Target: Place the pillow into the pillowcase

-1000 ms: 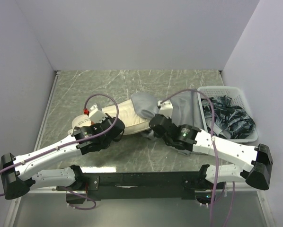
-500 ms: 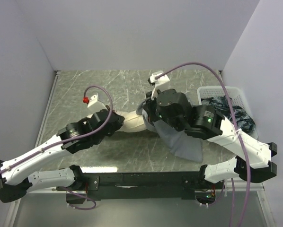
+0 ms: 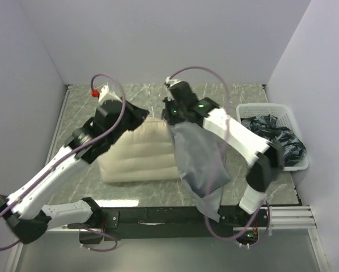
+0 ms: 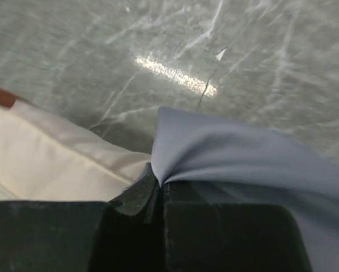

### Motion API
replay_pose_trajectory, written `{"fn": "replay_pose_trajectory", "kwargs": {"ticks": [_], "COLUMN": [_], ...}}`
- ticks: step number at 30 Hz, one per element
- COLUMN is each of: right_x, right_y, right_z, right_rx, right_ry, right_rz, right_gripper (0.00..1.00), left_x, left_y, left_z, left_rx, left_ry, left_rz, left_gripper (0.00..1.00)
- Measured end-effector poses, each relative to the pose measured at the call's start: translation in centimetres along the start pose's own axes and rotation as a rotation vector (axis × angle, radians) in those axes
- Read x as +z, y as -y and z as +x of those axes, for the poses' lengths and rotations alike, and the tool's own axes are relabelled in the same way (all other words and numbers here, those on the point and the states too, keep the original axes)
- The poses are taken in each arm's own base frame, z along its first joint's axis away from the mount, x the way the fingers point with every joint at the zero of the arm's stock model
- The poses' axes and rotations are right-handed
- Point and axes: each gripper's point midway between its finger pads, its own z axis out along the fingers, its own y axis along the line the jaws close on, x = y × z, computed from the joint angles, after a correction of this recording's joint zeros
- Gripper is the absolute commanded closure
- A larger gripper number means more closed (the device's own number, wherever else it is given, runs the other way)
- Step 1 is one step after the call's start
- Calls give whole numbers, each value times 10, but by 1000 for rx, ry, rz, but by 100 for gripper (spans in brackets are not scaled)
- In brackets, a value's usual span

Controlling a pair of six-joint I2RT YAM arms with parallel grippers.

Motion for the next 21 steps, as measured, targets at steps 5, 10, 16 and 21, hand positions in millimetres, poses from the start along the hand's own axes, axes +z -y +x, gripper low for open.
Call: {"fn": "replay_pose_trajectory", "kwargs": {"ticks": [5,10,16,21], "right_x": [104,132,110,46], "right_y": [13,16,21,38], "right_z": [54,102,63,14], "right_rx": [38,51,63,110], "right_ry": [-158,-331,-229,-39], "right_rz": [-45,-50,11,85], "right_gripper": [94,48,12,10], "left_x": [77,115,85,59], "left_y": [-43,-103,-131,-140], "left_z": [-3,27,36,50], "left_rx": [21,66,54,53], "left_ry": [-30,-113,-115,-131], "left_rz": [-129,-265,-254,-181], "left_gripper": [82,25,17,24]}}
